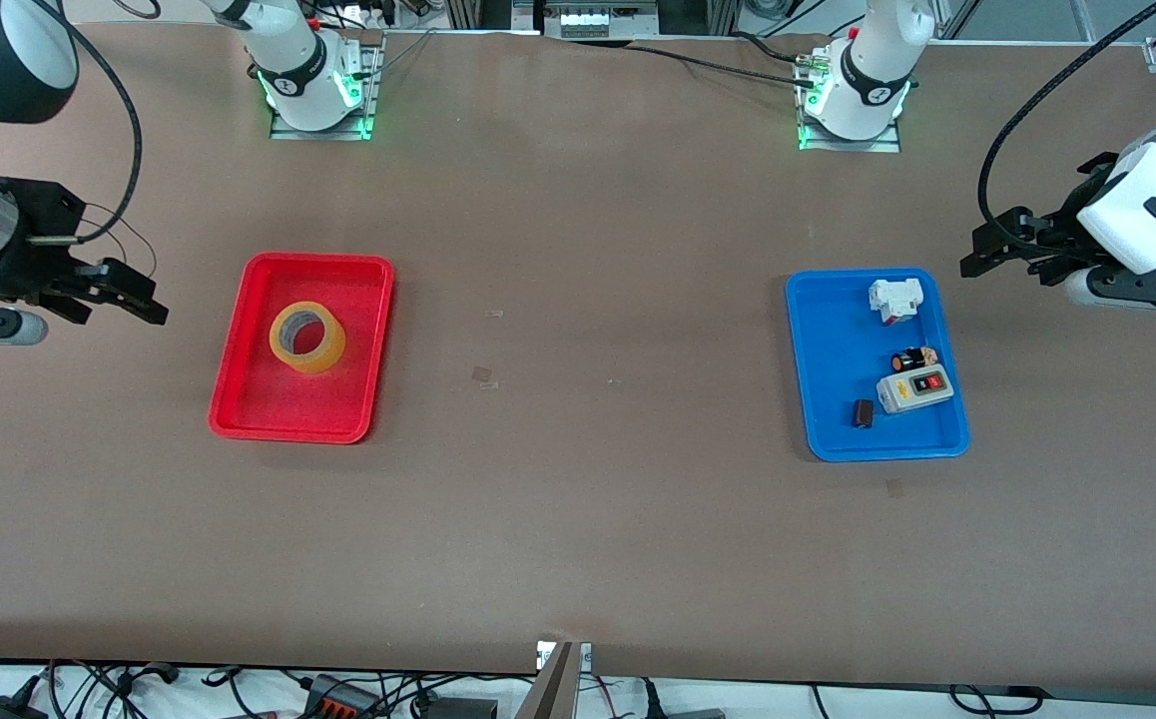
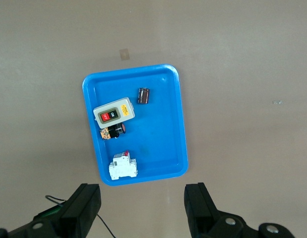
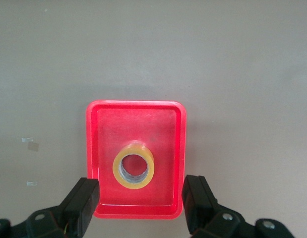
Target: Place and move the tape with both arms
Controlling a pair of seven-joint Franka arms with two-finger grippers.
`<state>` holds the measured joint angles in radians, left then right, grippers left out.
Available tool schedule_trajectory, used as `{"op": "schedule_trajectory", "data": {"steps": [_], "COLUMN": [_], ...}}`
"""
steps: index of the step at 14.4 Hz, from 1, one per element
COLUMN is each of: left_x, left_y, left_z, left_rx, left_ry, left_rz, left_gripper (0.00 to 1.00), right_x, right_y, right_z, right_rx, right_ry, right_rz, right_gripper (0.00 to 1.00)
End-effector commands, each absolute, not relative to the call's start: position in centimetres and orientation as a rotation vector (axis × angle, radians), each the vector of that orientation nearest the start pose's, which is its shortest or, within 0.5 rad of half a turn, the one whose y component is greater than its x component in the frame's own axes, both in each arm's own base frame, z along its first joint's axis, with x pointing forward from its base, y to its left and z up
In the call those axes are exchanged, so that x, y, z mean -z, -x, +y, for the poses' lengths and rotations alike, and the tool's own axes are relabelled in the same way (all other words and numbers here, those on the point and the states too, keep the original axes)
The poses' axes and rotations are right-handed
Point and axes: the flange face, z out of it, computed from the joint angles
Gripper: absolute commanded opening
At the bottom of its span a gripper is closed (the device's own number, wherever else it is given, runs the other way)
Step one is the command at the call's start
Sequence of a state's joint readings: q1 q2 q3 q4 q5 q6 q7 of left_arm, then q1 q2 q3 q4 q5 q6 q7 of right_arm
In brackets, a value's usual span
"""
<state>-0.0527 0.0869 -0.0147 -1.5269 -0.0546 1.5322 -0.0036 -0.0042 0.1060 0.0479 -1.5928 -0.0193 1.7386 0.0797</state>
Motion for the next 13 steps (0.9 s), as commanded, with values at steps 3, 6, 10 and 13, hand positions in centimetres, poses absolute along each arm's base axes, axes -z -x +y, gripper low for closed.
{"op": "schedule_trajectory", "data": {"steps": [3, 6, 10, 13], "left_x": [-59.5, -59.5, -59.5, -59.6], "left_y": [-57.4, -57.4, -57.4, -57.4], "left_z": [-4.2, -4.2, -4.2, -4.2], "left_rx": [-0.131, -0.129, -0.129, -0.126], "left_ry": [3.177, 3.177, 3.177, 3.177], "left_rz": [0.127, 0.129, 0.129, 0.129], "left_gripper": [1.00, 1.00, 1.00, 1.00], "right_x": [-59.3, -59.6, -60.1, -60.6], "right_y": [-58.8, -58.7, -58.4, -57.6], "right_z": [2.4, 2.4, 2.6, 2.6], "right_rx": [0.090, 0.078, 0.042, 0.035], "right_ry": [3.143, 3.142, 3.145, 3.145], "right_rz": [0.073, 0.081, 0.093, 0.096], "right_gripper": [0.99, 0.99, 0.99, 0.99]}}
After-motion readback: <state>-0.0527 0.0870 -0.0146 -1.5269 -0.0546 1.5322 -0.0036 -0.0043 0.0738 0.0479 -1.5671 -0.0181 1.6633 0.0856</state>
